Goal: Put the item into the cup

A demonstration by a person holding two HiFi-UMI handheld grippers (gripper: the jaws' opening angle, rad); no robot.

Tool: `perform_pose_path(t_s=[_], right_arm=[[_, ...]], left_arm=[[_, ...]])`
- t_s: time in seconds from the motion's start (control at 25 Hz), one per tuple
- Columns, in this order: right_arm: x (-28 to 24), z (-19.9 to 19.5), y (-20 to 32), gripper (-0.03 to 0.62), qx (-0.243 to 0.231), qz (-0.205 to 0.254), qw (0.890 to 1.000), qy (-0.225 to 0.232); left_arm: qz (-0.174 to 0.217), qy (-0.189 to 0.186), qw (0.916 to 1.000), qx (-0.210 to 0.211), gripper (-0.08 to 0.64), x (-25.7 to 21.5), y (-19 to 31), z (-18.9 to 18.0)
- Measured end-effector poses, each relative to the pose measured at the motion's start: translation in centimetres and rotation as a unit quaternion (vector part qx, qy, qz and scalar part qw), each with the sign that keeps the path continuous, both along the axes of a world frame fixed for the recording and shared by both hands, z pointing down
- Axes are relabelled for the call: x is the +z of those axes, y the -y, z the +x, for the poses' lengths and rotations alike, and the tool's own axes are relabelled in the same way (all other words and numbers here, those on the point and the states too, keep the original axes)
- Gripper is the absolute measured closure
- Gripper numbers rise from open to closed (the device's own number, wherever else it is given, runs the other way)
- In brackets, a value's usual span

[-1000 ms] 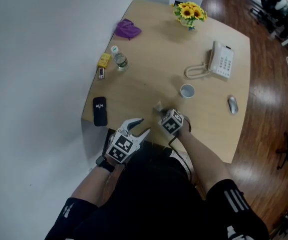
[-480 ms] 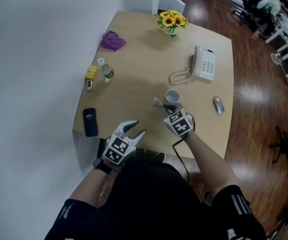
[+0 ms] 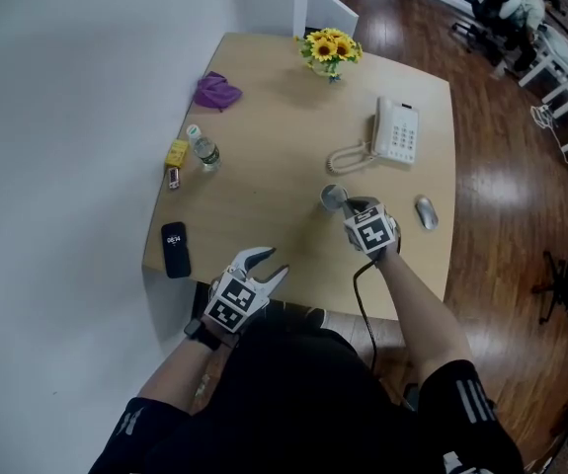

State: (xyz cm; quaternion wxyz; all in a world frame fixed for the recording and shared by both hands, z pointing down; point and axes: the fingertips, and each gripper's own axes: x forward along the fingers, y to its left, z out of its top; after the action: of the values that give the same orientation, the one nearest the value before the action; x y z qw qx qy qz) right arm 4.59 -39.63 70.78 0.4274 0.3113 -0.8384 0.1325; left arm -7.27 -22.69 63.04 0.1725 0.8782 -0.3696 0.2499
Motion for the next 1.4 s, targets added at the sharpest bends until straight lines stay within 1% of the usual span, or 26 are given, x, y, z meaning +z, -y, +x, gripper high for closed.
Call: perform_pose_path(t_s=[0.24,0.36,0.52,0.8,0.92,1.0,1.08,1.2,1.28,1.4], right_arm=[[1.5,-0.4,0.1,0.583,-0.01,-0.002,1.0,-0.017],[1.4,-0.8,0.4,0.578,-0.011,0.002,1.0,-0.013],[0.8,-0.9,0.7,0.54,-0.011,0.008,1.0,-0.004],[-0.5,0.0,0.3,0.538,0.008,0.017,1.0,0.017],[-1.8,0.5,-0.4,0.538,0.021,0.021,0.999,0.039],[-3.0,0.6,-1.0,0.538,0.032,0.019,0.997,0.065],[-4.4,0.6,-2.0,0.538,0.044,0.02,0.994,0.095],[-7.4,0.4,-4.0,0.539,0.052,0.037,0.989,0.133],[-9.4,0.4,-5.5,0.54,0.056,0.05,0.985,0.155],[-11.6,0.6,-8.3,0.54,0.061,0.058,0.98,0.181]], left_arm=[[-0.004,0.002,0.9999,-0.011,0.393,0.1,0.0,-0.5],[-0.004,0.003,0.9999,-0.013,0.393,0.0,-0.1,-0.7],[-0.004,0.003,0.9999,-0.016,0.393,-0.1,-0.1,-0.8],[0.001,-0.001,1.0,-0.01,0.393,-0.2,-0.2,-0.7],[0.008,-0.004,0.9999,-0.005,0.393,-0.7,-0.1,-0.6],[0.012,-0.006,0.9999,-0.002,0.393,-1.0,0.0,-0.7],[0.016,-0.008,0.9998,0.002,0.393,-1.2,-0.1,-1.0],[0.021,-0.011,0.9996,0.013,0.393,-1.5,-0.5,-1.2],[0.022,-0.012,0.9994,0.022,0.393,-1.6,-0.8,-1.3],[0.023,-0.014,0.9989,0.04,0.393,-1.9,-1.4,-1.5]])
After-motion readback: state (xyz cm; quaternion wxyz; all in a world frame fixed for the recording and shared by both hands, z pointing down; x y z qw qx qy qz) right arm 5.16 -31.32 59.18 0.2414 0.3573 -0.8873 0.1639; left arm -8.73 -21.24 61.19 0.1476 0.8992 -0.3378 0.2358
